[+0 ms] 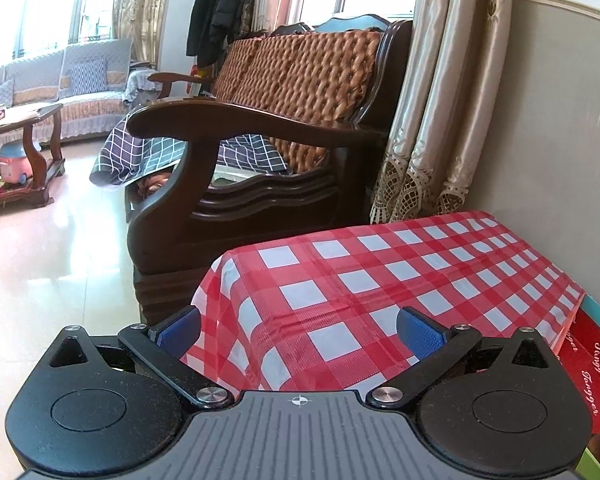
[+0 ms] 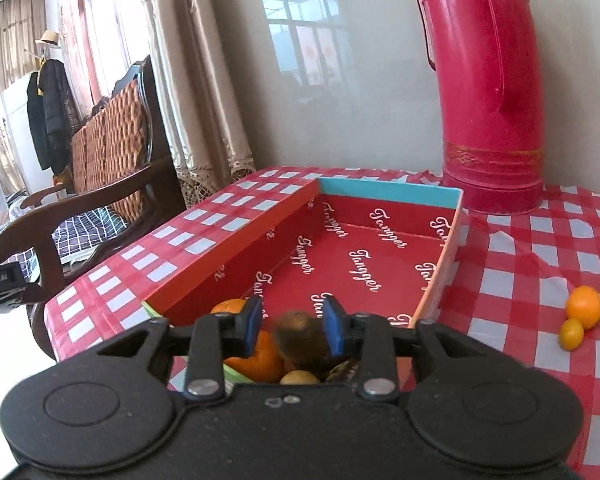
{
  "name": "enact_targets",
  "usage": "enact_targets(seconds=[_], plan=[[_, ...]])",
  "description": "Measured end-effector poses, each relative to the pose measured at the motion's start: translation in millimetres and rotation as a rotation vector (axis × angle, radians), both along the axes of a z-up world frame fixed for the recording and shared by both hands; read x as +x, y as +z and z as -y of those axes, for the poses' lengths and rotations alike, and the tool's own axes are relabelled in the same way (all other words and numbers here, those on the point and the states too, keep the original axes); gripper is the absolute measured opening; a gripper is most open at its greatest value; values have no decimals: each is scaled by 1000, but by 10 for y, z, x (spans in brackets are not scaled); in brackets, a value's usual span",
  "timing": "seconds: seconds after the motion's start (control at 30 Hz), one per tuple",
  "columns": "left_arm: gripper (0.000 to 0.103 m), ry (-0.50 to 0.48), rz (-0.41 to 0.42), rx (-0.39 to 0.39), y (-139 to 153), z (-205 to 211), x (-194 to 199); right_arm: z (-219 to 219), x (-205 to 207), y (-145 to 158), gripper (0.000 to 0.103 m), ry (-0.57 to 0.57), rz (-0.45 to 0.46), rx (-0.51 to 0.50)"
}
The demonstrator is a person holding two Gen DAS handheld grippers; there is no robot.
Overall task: Organize fruits
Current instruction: 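Carry the small brown fruit with the right tool into the box and open, then move the left tool toward the small yellow fruit beside the orange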
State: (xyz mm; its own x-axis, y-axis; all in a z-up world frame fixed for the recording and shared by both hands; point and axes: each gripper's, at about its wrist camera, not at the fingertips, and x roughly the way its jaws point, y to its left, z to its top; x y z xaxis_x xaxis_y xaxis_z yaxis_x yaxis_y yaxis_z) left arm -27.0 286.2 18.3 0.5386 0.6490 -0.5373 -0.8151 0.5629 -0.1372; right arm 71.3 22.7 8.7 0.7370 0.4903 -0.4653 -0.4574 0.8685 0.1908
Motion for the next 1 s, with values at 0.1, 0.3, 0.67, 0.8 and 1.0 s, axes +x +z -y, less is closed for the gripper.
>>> enact_targets(seconds=[0.1, 0.3, 0.67, 0.8, 1.0], plan=[[103, 3, 4, -3, -2, -13, -7, 41, 0, 11, 37, -10, 0, 34], [103, -8, 7, -12, -3, 26, 31, 273, -30, 102, 46, -61, 36, 106], [103, -87, 4, 28, 64, 379, 192, 751, -80, 198, 67, -201, 75, 129], [103, -121, 1, 48, 96, 546, 245, 929, -84, 185, 74, -265, 72, 112], [103, -187, 2, 88, 145, 840, 327, 1179, -149, 189, 93, -409, 109, 45]])
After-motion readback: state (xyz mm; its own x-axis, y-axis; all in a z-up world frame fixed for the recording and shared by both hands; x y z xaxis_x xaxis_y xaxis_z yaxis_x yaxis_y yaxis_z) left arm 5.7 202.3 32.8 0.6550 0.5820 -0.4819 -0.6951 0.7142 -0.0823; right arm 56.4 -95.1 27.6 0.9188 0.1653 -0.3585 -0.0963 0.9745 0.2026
